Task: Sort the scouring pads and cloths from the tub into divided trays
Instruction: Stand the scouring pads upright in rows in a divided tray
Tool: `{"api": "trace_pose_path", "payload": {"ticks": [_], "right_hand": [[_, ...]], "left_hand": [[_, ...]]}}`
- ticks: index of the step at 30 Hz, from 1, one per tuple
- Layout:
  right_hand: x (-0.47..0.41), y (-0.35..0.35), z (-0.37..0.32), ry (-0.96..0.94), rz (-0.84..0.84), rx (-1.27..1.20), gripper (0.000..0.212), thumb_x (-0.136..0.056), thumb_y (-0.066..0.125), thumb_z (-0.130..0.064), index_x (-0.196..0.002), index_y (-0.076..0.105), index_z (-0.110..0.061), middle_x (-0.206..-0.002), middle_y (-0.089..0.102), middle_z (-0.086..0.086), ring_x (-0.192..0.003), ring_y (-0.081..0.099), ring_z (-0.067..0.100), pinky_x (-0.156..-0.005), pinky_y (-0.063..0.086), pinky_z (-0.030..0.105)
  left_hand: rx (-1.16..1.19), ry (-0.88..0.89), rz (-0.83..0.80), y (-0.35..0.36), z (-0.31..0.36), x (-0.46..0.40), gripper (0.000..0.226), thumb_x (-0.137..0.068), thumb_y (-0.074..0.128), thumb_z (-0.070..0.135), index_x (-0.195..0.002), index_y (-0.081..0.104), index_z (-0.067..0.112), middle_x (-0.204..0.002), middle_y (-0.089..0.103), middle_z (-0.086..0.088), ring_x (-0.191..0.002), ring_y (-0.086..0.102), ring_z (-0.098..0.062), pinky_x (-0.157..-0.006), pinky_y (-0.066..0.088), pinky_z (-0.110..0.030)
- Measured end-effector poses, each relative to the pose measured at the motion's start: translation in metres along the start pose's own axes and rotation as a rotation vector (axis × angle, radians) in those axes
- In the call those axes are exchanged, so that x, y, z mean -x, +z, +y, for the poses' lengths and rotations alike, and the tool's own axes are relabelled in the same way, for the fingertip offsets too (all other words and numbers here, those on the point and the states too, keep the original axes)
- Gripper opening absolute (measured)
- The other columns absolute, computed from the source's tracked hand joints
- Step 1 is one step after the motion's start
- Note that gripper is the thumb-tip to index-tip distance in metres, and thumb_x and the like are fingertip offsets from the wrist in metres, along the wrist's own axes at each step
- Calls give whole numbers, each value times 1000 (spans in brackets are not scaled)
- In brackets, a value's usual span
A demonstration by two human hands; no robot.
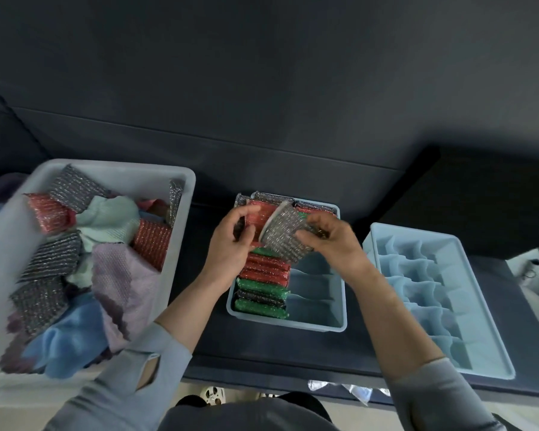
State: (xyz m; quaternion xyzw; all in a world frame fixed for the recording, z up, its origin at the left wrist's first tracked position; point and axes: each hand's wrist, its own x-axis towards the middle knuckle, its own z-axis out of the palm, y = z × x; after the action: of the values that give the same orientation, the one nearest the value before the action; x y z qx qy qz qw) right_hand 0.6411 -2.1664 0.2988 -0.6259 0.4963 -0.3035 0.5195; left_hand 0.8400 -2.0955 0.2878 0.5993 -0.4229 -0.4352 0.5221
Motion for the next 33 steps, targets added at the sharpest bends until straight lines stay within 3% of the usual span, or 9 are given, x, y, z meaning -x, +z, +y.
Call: {"api": "trace_pose_path", "payload": {"ticks": [4,8,13,17,22,25,28,30,33], "right_hand": [[5,-26,9,8,162,-10,21,-85,72,-5,-99,66,-19,-96,72,3,-78,64,11,-73,51,29],[14,-37,23,-54,319,737,29,-83,72,-15,-110,70,-25,-100,74,1,-94,65,25,-82,48,32],[11,-7,36,-233,267,964,21,-81,71,-7,-99,70,-18,-88,72,8,-84,65,33,-66,50,35],[1,5,44,-256,274,893,22,-80,74,-5,-99,69,-15,-80,72,8,-70,67,30,-61,51,32],[-3,-3,74,-323,261,1101,34,-61,82,3,-89,73,-15,-85,69,4,-84,58,32,-69,52,38],[-3,-2,76,-303,313,1111,39,-62,83,3,-96,74,-12,-95,64,8,-84,56,32,-70,55,39],[-2,4,56,-301,369,989,45,-72,82,-5,-114,67,-12,-106,62,10,-93,55,31,-81,52,41],[1,10,34,-385,377,799,33,-86,73,-20,-118,65,-13,-110,63,6,-98,55,25,-88,47,35],[4,22,6,-392,156,546,39,-89,67,-38,-122,64,-16,-113,63,-1,-97,60,12,-86,47,21]], "left_hand": [[-49,30,43,-1,-3,-1,36,-96,57,11,-120,60,38,-128,57,22,-125,52,-8,-108,42,-47],[-95,58,65,-1,-5,3,37,-95,57,11,-121,58,38,-128,53,29,-129,48,-7,-112,38,-48],[-45,9,90,-8,-14,5,52,-94,58,8,-121,52,51,-140,43,23,-133,46,-19,-106,43,-52],[-2,1,113,-13,-13,6,57,-93,59,6,-125,47,52,-144,40,19,-132,46,-18,-102,47,-51],[7,-15,150,-20,-20,6,62,-91,63,15,-130,39,56,-141,45,11,-133,45,-21,-107,41,-54],[18,-35,141,-20,-23,7,64,-90,65,17,-131,37,58,-143,45,5,-134,45,-23,-106,41,-55],[2,-22,82,-19,-21,8,63,-90,65,18,-132,38,57,-145,42,14,-137,41,-19,-107,40,-55],[-25,-6,43,-15,-17,9,61,-91,64,16,-132,40,54,-143,40,23,-138,38,-12,-108,39,-54],[-39,10,-6,-6,-9,10,56,-93,62,18,-131,43,53,-137,39,37,-138,36,-7,-108,40,-52]]}}
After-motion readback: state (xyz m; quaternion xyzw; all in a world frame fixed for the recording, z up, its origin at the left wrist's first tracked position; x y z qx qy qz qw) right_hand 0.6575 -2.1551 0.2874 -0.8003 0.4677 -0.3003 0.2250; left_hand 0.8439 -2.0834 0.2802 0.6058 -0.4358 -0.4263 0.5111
